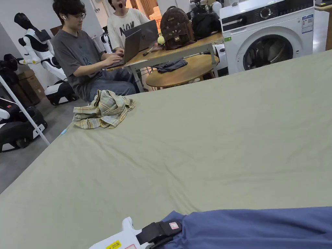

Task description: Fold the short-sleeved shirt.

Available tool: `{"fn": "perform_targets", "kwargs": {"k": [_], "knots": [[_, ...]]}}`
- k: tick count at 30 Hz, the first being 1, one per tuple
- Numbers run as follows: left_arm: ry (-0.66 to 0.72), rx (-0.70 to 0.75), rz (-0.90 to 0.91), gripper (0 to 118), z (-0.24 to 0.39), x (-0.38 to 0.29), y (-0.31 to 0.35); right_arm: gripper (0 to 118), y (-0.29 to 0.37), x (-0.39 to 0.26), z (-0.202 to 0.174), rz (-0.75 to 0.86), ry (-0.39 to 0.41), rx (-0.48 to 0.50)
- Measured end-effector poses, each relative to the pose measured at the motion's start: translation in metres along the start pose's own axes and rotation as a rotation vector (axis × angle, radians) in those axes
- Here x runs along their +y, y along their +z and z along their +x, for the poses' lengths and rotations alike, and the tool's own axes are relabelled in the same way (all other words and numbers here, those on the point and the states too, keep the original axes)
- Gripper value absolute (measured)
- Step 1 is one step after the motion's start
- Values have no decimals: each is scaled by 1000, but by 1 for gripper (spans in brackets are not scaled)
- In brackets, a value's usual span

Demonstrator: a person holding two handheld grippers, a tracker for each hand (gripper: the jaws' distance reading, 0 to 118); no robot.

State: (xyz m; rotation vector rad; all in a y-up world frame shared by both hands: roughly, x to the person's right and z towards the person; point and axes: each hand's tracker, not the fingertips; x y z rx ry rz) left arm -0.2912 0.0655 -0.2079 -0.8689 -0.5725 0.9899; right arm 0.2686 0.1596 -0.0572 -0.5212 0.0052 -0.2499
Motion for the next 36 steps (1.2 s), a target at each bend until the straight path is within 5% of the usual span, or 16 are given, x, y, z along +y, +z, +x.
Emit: {"fn": "perform_targets", "kwargs": {"k": [6, 18, 23, 26, 29, 32, 36], "knots": [[-24, 20, 173, 6, 21, 29, 47, 0, -1, 4, -5, -6, 16, 5], [-356, 429, 368, 6, 89, 68, 157, 0, -68, 33, -76, 38, 33, 199], [-578, 468, 303, 6, 127, 31, 112, 0, -83, 34, -102, 36, 53, 255], [-678, 360, 141, 33, 147, -5, 52, 0, -82, 27, -103, 22, 57, 256], [-667, 297, -21, 34, 145, -25, -13, 0, -74, 20, -95, 10, 72, 219], [-616, 182, -124, 2, 137, -41, -64, 0, -59, 13, -79, 17, 75, 171], [-623, 161, -225, 2, 134, -47, -96, 0, -42, 6, -51, 19, 70, 102]]}}
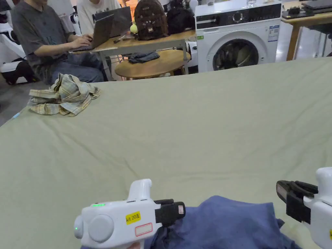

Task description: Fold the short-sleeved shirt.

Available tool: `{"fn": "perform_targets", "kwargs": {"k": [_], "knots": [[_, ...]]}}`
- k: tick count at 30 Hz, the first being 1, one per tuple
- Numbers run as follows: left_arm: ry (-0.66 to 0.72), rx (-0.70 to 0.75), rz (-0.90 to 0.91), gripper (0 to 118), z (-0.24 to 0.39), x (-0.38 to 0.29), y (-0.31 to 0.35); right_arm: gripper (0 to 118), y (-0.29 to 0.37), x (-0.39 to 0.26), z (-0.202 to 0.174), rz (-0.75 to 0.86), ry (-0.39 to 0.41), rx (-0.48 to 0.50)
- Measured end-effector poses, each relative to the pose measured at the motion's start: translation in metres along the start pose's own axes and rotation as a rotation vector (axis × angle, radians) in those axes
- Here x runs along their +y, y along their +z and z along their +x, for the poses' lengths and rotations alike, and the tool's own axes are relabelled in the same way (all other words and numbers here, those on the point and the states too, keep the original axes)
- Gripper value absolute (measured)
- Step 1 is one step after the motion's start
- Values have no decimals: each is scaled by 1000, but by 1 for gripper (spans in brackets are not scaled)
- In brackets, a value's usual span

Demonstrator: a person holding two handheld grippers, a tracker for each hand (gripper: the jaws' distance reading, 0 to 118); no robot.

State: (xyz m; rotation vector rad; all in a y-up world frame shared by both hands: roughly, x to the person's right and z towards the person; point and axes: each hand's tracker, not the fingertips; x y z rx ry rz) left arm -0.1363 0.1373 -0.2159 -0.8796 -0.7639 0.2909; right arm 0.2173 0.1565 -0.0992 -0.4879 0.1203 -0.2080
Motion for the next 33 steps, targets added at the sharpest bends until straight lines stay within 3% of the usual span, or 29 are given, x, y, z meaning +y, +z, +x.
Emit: {"fn": "perform_targets", "kwargs": {"k": [1, 3, 8, 10, 13, 16, 18, 22, 23, 25, 26, 30, 33], "knots": [[-12, -30, -3, 9, 6, 1, 6, 0, 4, -2, 7, -2, -1, -19], [-26, 5, 77, 48, 7, 3, 25, 0, 9, -7, 18, -5, -21, -41], [46, 124, 145, 43, -23, 3, 60, 0, 15, -16, 30, -24, -72, -41], [55, 128, 119, 21, -26, -8, 65, 0, 17, -20, 29, -30, -71, -40], [104, 193, 54, 3, -45, -31, 55, 0, 17, -25, 23, -43, -60, -26], [108, 192, -8, 1, -62, -56, 32, 0, 12, -28, 18, -62, -48, -12], [124, 147, 83, 0, -65, -60, 35, 0, 9, -30, 14, -76, -45, -11], [188, 103, 65, 0, -72, -47, 51, 0, 7, -29, 5, -88, -35, -1], [200, 81, 120, 5, -75, -45, 64, 0, 6, -28, 3, -91, -27, 0], [250, 56, 228, 42, -90, -41, 99, 0, 7, -26, 0, -88, -13, 3], [290, 54, 268, 54, -101, -37, 116, 0, 7, -25, -1, -85, -9, 5], [382, 112, 336, 54, -149, -29, 161, 0, 4, -22, -2, -86, 1, 7], [484, 35, 265, 54, -181, -31, 155, 0, 2, -23, 0, -79, -3, 7]]}}
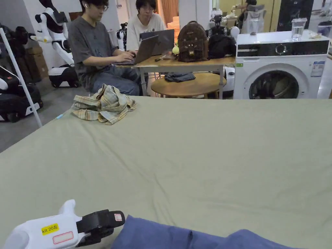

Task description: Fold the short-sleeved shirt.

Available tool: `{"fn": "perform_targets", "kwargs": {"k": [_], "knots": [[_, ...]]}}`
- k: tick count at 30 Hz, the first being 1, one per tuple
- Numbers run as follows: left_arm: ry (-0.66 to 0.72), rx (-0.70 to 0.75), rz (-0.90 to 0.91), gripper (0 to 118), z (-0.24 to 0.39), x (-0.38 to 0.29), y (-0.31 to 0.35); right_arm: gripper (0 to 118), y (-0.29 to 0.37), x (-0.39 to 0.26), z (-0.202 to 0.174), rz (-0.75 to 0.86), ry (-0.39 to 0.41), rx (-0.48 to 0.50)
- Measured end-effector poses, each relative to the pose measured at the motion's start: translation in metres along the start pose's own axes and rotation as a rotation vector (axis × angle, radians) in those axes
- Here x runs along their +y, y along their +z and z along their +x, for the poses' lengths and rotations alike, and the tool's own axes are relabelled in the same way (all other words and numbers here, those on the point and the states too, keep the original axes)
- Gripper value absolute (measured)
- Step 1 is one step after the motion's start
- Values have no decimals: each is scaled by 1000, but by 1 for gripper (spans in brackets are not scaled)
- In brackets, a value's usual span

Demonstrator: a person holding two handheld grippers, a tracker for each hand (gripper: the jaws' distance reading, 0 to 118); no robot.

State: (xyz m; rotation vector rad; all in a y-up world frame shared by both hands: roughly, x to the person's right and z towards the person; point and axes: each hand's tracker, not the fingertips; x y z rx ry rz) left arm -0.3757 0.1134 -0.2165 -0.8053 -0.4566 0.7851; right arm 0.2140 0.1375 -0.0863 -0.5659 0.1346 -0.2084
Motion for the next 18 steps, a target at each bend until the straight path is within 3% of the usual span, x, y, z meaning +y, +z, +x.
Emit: {"fn": "perform_targets", "kwargs": {"k": [4, 5, 6, 7, 9, 11, 14, 18], "knots": [[113, -90, -123, 50, -22, -14, -46, 0, -1, 1, 4, -16, -26, 1], [154, -157, -126, 36, -23, -20, -53, 0, 1, 1, 4, -15, -23, -5], [186, -204, -95, 13, -22, -25, -53, 0, 4, 1, 5, -11, -18, -12], [176, -191, -90, 8, -17, -29, -57, 0, 7, 1, 6, -5, -16, -18], [81, -12, -52, 8, 0, -34, -59, 0, 9, 2, 10, 2, -21, -25], [148, -68, -3, 8, 4, -32, -46, 0, 13, 4, 11, 3, -28, -28], [121, -78, 77, 7, 33, -21, -15, 0, 17, 6, 15, 2, -27, -34], [-205, 25, 64, 7, 129, -25, -10, 0, 19, 10, 26, 0, 4, -51]]}}
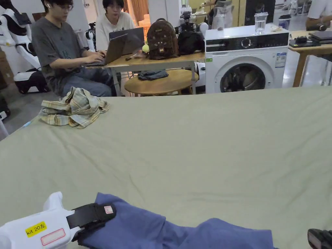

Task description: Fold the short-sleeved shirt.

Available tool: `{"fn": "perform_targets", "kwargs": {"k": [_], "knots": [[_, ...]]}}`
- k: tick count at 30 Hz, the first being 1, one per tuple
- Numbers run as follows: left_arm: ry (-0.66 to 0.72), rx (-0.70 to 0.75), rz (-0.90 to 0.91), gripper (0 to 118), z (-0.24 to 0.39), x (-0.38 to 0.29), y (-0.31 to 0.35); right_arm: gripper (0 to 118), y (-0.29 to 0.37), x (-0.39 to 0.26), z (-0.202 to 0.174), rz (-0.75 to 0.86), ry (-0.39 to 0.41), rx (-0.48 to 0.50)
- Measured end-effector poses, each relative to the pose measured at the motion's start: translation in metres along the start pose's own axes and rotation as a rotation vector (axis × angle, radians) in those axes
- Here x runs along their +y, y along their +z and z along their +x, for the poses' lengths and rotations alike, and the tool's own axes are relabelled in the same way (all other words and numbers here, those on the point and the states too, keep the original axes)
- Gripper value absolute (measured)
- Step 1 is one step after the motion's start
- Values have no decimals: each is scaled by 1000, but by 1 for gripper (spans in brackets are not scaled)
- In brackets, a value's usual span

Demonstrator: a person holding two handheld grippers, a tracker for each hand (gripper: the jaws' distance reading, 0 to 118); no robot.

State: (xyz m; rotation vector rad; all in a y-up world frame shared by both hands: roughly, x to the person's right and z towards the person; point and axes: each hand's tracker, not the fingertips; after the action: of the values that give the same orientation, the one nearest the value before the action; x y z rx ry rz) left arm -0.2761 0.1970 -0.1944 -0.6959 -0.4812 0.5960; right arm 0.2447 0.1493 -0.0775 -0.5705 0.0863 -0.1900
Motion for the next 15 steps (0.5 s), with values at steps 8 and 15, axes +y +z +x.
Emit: {"fn": "perform_targets", "kwargs": {"k": [8, 15], "knots": [[-263, -101, -250, 7, 136, -65, -143, 0, 16, -8, 12, 34, -46, -10], [-279, -235, -372, 44, 157, -95, -189, 0, 37, -19, 39, 43, -85, -62]]}}
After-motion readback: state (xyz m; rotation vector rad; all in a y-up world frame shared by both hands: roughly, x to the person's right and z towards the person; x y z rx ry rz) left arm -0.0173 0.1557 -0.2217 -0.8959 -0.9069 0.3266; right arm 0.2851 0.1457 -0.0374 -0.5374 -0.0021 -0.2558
